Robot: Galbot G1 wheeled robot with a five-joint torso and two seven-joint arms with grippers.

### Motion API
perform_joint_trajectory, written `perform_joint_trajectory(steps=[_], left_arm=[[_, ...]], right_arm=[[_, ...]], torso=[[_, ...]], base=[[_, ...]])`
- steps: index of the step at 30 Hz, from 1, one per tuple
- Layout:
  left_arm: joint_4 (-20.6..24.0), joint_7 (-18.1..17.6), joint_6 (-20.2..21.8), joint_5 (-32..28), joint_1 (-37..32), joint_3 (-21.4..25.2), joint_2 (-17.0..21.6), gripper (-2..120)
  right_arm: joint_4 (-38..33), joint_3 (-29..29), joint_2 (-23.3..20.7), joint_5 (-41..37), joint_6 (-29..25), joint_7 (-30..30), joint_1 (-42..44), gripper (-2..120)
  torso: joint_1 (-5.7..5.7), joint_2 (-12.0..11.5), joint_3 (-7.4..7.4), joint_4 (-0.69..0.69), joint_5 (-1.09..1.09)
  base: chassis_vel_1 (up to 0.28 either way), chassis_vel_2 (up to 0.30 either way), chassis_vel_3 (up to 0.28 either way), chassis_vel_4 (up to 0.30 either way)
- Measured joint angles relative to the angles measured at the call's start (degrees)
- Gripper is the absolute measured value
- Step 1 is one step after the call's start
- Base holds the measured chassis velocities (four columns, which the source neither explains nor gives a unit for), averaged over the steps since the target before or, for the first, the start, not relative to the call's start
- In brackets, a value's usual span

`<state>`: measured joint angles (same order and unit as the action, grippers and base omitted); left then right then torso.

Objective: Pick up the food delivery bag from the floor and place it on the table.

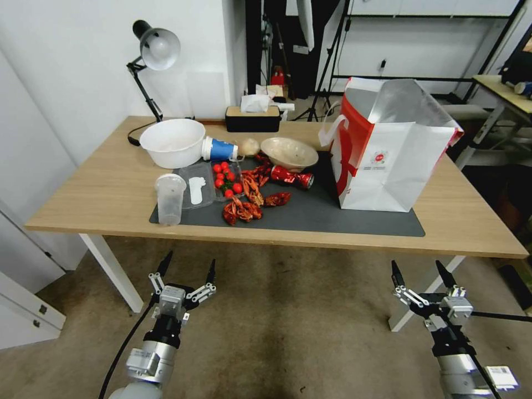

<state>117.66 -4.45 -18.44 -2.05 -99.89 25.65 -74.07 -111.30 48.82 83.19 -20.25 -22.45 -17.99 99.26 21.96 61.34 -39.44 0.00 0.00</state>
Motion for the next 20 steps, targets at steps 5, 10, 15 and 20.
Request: perform_joint_trajectory(steps=[5,10,15,20], left_arm=[[0.0,0.01,0.0,0.03,-0.01,0.0,0.0,99],[0.0,0.02,0.0,0.04,-0.01,0.0,0.0,99],[0.01,0.03,0.0,0.04,-0.02,0.0,0.01,99],[0.02,0.03,0.0,0.04,-0.02,0.01,0.01,99]], right_arm=[[-0.03,0.02,-0.02,-0.03,0.03,0.0,0.0,100],[-0.04,0.02,-0.03,-0.05,0.05,0.0,0.0,100],[-0.07,0.04,-0.06,-0.08,0.09,0.0,0.0,100],[-0.09,0.04,-0.07,-0.1,0.11,0.01,-0.01,100]], torso=[[0.0,0.0,0.0,0.0,0.0],[0.0,0.0,0.0,0.0,0.0],[0.0,0.0,0.0,0.0,0.0],[0.0,0.0,0.0,0.0,0.0]], base=[[0.0,0.0,0.0,0.0],[0.0,0.0,0.0,0.0],[0.0,0.0,0.0,0.0],[0.0,0.0,0.0,0.0]])
